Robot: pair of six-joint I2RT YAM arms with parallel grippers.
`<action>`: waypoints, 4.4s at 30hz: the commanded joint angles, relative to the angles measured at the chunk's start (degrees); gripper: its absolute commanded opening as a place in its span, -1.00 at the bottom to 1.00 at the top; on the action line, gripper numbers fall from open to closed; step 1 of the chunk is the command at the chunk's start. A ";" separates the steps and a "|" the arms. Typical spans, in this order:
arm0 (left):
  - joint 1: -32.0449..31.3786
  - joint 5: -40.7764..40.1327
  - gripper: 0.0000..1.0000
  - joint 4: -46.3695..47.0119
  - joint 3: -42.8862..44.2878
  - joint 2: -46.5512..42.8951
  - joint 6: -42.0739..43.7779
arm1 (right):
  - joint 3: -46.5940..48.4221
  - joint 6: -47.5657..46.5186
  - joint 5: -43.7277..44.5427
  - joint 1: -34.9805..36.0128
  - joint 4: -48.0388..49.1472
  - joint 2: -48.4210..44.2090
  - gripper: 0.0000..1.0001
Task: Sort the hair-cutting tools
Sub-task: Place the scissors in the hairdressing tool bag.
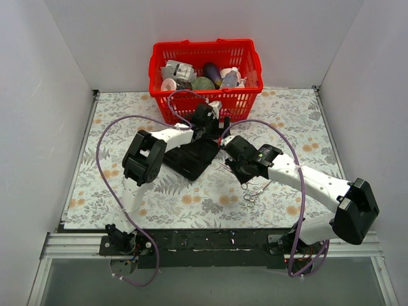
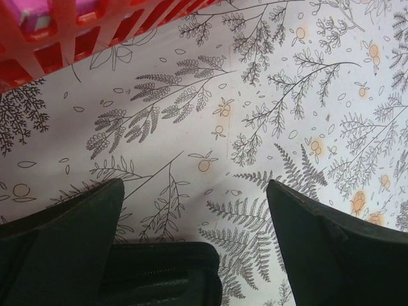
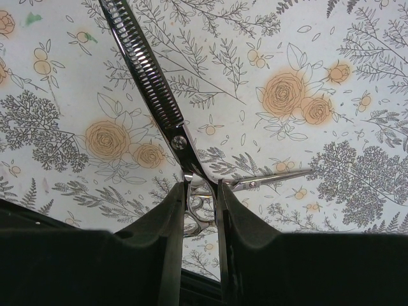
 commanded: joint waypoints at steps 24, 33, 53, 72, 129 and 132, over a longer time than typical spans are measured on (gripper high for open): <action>2.74 -9.58 0.96 4.84 -37.85 -35.51 -9.13 | 2.32 0.15 -1.38 0.49 -1.17 -3.22 -0.97; 2.56 -14.58 0.96 -10.43 -28.89 -47.02 -5.53 | 10.40 -8.37 -0.59 0.49 -4.86 4.16 -0.97; 2.83 -21.70 0.96 -22.42 -49.70 -61.88 -23.10 | 21.74 -37.20 -0.32 -5.83 4.80 24.11 -0.97; 3.26 -27.15 0.96 -20.04 -57.28 -52.22 -30.48 | 33.35 -44.32 -4.81 -4.43 4.98 38.00 -0.97; 15.57 -37.26 0.96 -32.79 -38.73 -42.29 -21.87 | 36.68 -42.39 -4.19 -2.85 3.66 42.57 -0.97; 15.92 -37.00 0.96 -32.61 -36.89 -39.75 -21.43 | 36.51 -42.39 -4.28 -2.85 3.75 42.66 -0.97</action>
